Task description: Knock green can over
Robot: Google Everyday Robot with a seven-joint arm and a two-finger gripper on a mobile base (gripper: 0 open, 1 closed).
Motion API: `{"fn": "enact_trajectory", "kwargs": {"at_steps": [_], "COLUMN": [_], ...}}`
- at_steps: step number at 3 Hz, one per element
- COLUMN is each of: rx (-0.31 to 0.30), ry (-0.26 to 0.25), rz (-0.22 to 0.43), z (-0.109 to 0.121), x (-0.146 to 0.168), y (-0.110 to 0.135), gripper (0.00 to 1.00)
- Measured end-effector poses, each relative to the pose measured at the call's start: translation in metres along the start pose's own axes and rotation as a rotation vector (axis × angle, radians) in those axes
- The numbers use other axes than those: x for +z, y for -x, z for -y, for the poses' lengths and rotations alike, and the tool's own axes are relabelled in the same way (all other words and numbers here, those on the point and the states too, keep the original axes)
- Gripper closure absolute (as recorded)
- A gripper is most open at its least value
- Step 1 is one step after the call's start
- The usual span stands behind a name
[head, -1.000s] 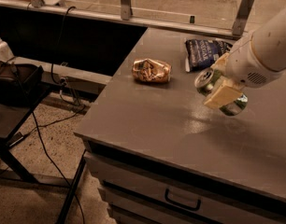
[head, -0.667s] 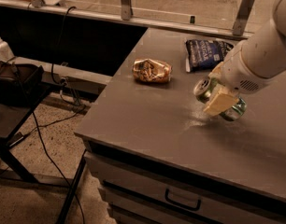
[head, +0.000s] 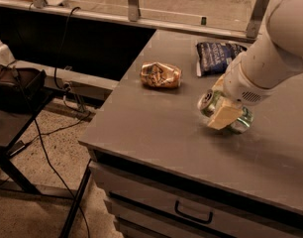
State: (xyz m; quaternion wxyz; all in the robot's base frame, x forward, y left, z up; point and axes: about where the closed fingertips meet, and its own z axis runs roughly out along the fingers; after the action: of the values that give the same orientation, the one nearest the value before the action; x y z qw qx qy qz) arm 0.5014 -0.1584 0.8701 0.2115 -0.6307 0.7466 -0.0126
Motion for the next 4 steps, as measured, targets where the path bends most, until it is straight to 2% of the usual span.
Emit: {"fn": "enact_trajectory", "kwargs": {"at_steps": [2,3,4], "rx": [-0.003,-0.005,-0.005], "ry": [0.003,0.004,0.004], "rz": [-0.001,-0.001,-0.001], "z": [-0.0012,-0.0017,-0.0017], "x": [0.0012,0.0018,0.0018], "y": [0.0013,0.0019,0.0019], "gripper": [0.13,0.00,0.00]}}
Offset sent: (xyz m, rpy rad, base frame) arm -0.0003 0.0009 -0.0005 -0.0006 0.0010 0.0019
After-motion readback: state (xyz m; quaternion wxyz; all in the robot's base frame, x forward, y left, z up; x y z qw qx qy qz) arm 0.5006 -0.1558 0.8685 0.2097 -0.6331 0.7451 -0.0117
